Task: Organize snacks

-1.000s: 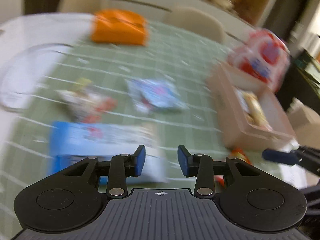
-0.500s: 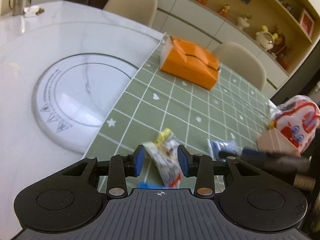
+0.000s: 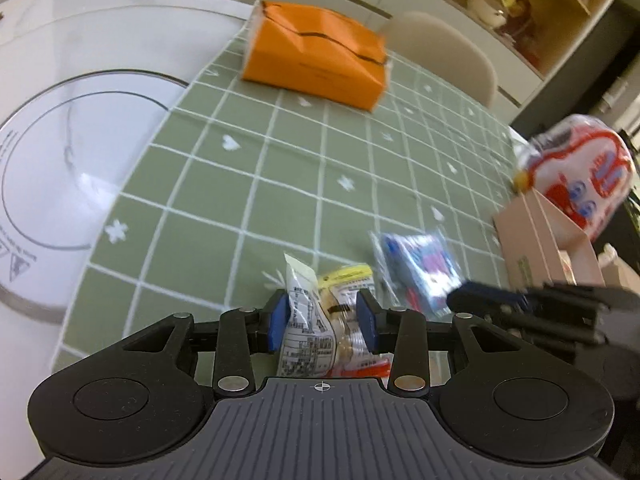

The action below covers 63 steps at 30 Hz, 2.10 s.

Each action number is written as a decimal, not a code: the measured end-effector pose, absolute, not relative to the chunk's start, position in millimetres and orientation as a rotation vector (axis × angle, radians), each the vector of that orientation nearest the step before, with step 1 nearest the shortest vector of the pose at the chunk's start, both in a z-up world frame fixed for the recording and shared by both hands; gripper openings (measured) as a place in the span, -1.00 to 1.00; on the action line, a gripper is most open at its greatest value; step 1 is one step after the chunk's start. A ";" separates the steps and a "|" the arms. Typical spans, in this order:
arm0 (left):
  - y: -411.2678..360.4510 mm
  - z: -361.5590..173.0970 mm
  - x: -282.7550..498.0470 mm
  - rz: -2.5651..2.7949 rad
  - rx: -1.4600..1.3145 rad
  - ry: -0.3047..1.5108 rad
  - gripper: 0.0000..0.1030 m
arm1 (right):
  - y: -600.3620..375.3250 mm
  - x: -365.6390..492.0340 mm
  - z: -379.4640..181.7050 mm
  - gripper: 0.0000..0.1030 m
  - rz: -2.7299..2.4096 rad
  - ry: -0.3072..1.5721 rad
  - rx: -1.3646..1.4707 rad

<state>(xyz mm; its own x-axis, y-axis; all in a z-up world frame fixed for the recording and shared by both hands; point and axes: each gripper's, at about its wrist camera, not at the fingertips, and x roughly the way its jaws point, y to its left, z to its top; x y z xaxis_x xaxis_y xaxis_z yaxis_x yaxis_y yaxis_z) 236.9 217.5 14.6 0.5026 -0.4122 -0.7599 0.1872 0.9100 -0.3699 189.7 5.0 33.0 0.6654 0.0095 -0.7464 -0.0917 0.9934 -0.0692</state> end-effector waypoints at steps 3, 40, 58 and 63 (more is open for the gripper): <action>223.2 22.3 218.7 -0.345 -0.270 0.936 -0.19 | -3.5 191.0 32.8 -0.27 0.062 0.847 -0.074; 189.6 9.6 101.7 -0.498 -0.232 1.062 -0.18 | -36.9 58.3 63.3 -0.10 0.139 0.856 -0.040; 37.2 21.2 81.1 -0.473 -0.267 1.081 -0.18 | -135.6 -56.7 26.5 -0.08 -0.145 0.776 -0.031; -5.5 23.3 75.3 -0.441 -0.040 1.061 -0.07 | -120.5 -78.4 17.3 -0.03 -0.027 0.777 -0.005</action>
